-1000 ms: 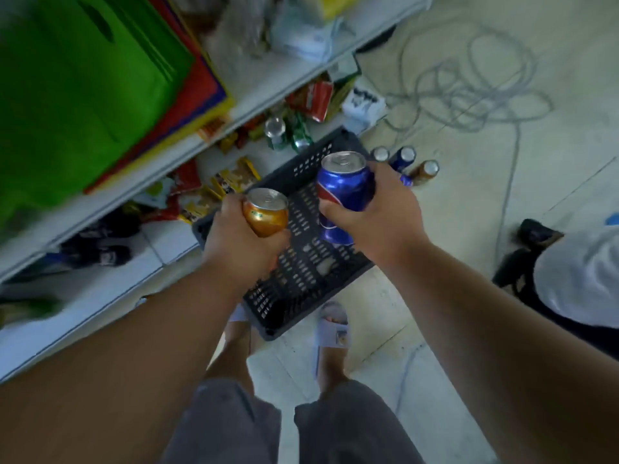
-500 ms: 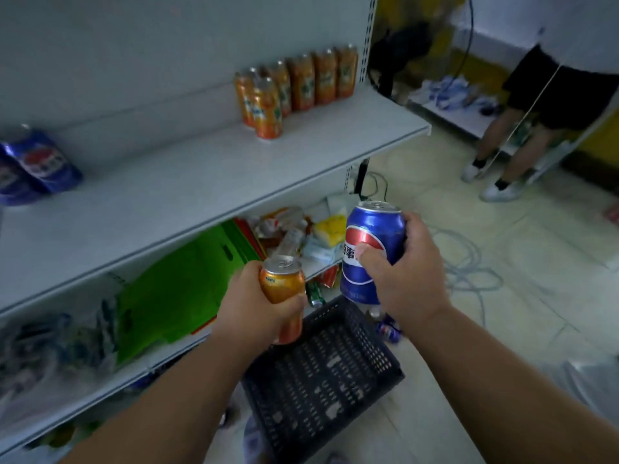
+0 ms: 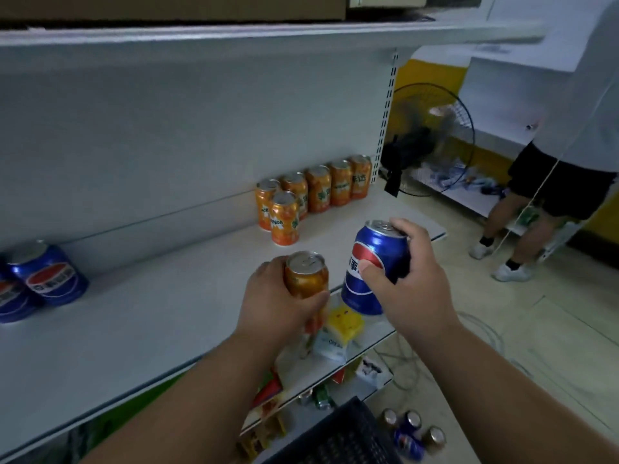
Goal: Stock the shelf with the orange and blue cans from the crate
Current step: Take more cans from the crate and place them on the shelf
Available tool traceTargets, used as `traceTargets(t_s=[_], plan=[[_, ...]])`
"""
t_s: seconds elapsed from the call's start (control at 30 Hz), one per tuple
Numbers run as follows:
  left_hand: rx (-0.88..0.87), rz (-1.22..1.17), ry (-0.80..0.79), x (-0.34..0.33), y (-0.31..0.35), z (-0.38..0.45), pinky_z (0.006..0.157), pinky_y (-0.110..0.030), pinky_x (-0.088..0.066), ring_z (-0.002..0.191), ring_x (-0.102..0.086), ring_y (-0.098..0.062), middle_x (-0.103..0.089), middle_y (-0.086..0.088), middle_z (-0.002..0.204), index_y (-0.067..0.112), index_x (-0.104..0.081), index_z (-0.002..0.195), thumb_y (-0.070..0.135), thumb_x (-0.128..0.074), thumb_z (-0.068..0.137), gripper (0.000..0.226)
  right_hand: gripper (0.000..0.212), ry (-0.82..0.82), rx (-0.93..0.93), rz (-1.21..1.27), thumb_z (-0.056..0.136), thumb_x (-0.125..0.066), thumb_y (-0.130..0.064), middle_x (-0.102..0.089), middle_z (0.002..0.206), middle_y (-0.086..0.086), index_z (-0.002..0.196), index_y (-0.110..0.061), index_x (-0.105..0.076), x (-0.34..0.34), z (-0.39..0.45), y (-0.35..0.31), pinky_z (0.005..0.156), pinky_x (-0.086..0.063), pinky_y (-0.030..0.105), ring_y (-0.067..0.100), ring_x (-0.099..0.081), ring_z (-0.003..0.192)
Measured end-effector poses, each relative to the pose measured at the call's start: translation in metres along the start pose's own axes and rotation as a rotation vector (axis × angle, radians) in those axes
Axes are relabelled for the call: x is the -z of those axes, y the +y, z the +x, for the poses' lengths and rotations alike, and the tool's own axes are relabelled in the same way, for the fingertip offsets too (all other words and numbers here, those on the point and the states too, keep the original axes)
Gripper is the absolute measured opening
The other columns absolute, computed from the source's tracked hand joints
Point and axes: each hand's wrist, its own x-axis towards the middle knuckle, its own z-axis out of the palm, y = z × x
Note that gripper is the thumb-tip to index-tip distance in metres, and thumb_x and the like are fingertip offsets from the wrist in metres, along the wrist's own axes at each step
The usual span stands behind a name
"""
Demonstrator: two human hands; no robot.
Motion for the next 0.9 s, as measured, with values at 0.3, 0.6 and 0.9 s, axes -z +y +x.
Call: traceTargets(t_s=[0.3, 0.6, 0.9], plan=[[-0.049, 0.236, 0.127, -0.068, 0.035, 0.124, 0.095, -0.039, -0.052, 0.117, -0.053, -0.018, -0.044, 0.007, 0.135, 0.039, -0.043, 0.137, 0.047, -0.08, 0.072, 0.075, 0.068, -0.22, 0.131, -0.001, 0.079, -0.075, -0.039, -0.053, 0.121, -0.014, 0.134, -0.04, -0.037, 0.0, 0.13, 0.069, 0.088, -0.045, 0.025, 0.007, -0.055, 0.105], [-0.187, 0.911, 0.191, -0.073, 0.038, 0.203, 0.112, -0.041, -0.023, 0.136, -0.032, -0.024, -0.049, 0.006, 0.144, 0.034, -0.032, 0.15, 0.064, -0.057, 0.082, 0.078, 0.068, -0.297, 0.228, -0.036, 0.08, -0.075, -0.036, -0.05, 0.118, -0.016, 0.136, -0.039, -0.037, -0.006, 0.18, 0.106, 0.081, -0.038, 0.014, 0.007, -0.052, 0.105], [-0.149, 1.039, 0.231, -0.083, 0.029, 0.222, 0.108, -0.043, -0.023, 0.131, -0.031, -0.026, -0.047, 0.002, 0.139, 0.034, -0.041, 0.145, 0.065, -0.053, 0.083, 0.07, 0.066, -0.298, 0.29, -0.038, 0.079, -0.074, -0.04, -0.053, 0.119, -0.016, 0.134, -0.036, -0.038, -0.014, 0.193, 0.115, 0.083, -0.042, 0.015, 0.006, -0.053, 0.106]])
